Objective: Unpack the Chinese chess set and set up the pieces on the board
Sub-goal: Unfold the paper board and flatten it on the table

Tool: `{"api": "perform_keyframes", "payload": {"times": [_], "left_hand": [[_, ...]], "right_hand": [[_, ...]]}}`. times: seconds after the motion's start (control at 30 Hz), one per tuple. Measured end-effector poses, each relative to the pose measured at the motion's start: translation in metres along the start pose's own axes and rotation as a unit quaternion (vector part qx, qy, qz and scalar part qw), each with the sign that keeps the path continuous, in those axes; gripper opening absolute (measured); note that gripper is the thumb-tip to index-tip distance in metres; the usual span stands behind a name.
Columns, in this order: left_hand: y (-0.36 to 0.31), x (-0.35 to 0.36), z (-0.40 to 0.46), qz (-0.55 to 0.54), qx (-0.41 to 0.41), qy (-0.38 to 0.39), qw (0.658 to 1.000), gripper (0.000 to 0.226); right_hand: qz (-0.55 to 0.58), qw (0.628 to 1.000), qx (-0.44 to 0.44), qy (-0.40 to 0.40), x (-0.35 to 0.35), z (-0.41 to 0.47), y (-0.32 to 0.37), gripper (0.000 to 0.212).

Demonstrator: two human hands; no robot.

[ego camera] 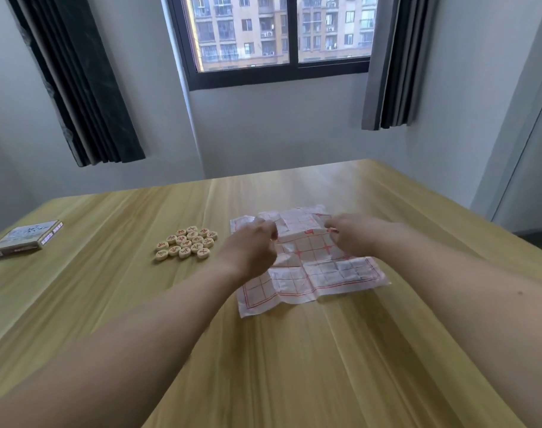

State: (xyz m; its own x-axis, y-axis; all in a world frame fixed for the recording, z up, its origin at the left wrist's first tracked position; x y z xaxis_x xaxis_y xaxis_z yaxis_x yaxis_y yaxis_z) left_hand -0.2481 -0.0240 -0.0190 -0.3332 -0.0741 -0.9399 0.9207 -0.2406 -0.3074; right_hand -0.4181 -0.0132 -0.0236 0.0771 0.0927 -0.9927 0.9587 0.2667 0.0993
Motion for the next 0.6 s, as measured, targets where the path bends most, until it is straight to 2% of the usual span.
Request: {"api": "perform_keyframes", "payload": {"times": [0.07,0.17,0.37,0.47,0.6], "left_hand": [[0.004,0.015,0.009,0.012,-0.028,0.03,0.999,0.043],[0.0,0.04,0.019,0.043,-0.04,0.067,0.996,0.052],[0.009,0.081,0.035,0.097,-0.045,0.139,0.985,0.06],[0.009,0.09,0.05,0.1,-0.029,0.148,0.983,0.063],[-0.001,0.078,0.067,0.082,-0.023,0.11,0.99,0.06]], "right_hand": [[-0.009,0.999,-0.029,-0.015,0.005,0.012,0.012,0.037],[-0.039,0.998,-0.045,-0.017,0.017,0.026,0.02,0.049],[0.003,0.999,0.0,0.045,0.066,0.035,-0.017,0.061],[-0.017,0.999,-0.008,0.041,0.061,0.035,-0.028,0.061],[-0.01,1.0,-0.009,-0.011,0.032,0.044,-0.044,0.055]]}}
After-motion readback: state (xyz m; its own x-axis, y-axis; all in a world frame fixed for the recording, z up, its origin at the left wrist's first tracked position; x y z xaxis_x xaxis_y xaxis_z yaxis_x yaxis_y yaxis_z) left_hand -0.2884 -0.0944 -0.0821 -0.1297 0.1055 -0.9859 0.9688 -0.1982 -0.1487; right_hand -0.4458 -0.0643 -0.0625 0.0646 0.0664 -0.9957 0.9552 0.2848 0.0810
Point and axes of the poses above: each hand's wrist, its own z-axis towards the middle knuckle, its own x-axis out of the palm, y = z × x, the point moved 10 cm from there along z, towards the middle knuckle, and after that the axes turned 13 degrees about -x, right-handed, at the moved point
